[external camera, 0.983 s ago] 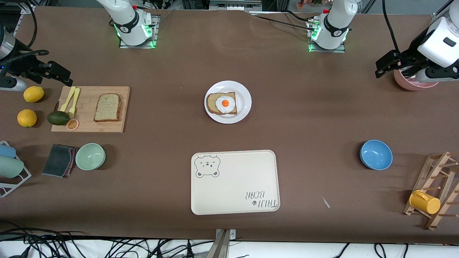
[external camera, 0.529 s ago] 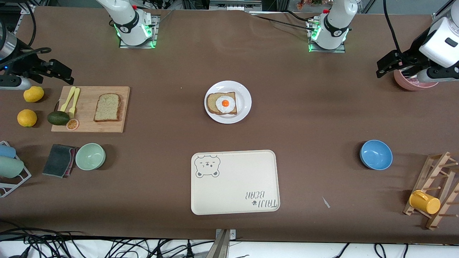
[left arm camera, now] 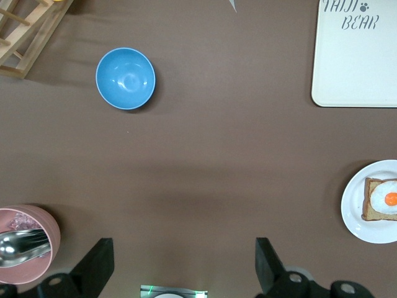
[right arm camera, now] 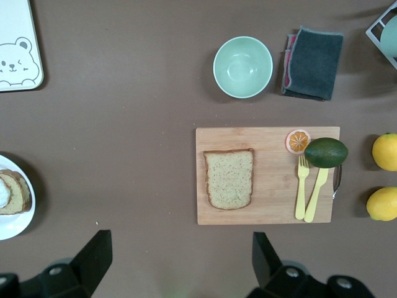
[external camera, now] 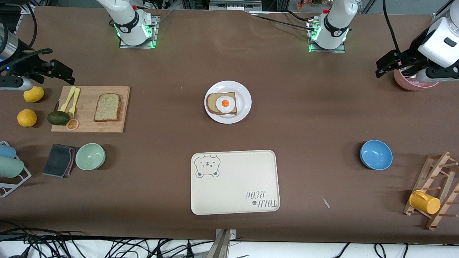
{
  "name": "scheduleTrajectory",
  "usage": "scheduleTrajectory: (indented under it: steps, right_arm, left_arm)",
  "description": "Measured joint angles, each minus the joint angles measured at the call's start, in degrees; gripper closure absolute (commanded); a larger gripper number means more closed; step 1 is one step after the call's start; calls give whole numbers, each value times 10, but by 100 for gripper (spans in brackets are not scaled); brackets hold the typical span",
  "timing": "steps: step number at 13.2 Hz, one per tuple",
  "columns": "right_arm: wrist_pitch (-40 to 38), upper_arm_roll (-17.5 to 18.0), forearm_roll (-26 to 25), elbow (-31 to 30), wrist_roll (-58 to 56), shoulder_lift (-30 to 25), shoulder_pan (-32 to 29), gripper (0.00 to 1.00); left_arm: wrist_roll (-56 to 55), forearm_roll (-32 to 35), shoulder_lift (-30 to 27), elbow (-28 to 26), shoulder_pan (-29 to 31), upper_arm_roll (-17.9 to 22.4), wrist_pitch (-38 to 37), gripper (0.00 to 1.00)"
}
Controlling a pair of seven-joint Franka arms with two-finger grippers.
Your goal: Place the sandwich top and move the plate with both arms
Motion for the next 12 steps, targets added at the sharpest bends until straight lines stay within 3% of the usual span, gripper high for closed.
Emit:
scheduleTrajectory:
  steps: [9,12]
  right_arm:
    - [0,-3,0,-5,-26,0,-3,0]
    - [24,-7,0,-39,-26,1,-4,4]
  left_arm:
    - [-1,0,0,0,0,0,0,0]
    - [-1,0,0,0,0,0,0,0]
